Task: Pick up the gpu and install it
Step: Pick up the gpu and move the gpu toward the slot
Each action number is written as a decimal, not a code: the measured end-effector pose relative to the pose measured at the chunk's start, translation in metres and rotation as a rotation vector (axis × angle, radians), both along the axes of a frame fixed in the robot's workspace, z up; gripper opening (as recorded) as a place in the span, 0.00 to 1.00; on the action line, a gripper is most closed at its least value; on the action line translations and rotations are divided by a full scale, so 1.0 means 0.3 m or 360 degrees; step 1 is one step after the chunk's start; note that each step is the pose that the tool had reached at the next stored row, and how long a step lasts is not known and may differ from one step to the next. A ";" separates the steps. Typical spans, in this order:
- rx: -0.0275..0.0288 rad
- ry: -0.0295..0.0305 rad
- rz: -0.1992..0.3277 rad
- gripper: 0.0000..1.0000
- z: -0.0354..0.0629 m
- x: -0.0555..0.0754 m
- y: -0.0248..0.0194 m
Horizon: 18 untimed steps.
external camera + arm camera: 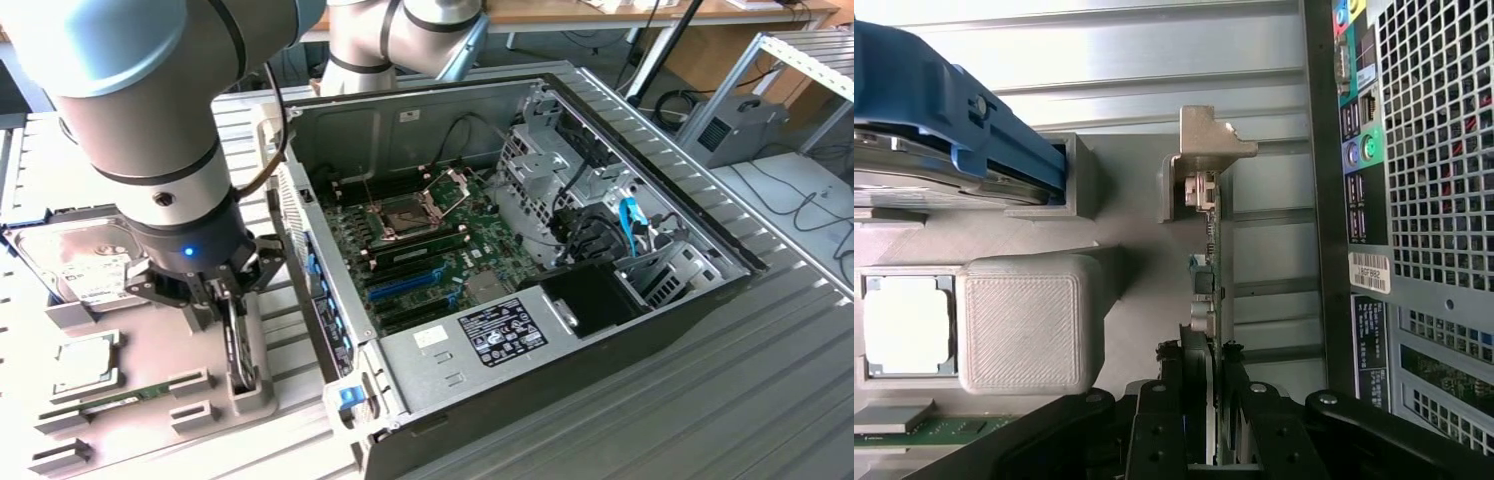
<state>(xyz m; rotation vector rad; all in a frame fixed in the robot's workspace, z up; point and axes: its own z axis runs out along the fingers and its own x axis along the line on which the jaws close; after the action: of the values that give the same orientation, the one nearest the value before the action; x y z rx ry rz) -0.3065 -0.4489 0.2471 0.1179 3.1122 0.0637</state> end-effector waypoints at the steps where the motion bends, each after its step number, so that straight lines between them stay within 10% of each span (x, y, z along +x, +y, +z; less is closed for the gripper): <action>1: -0.00002 0.00002 0.0000 0.26 0.001 0.000 0.000; 18: -0.00004 0.00004 0.0000 0.26 0.015 0.000 0.001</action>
<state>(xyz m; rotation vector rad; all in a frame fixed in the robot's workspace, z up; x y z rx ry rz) -0.3066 -0.4487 0.2517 0.1179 3.1124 0.0632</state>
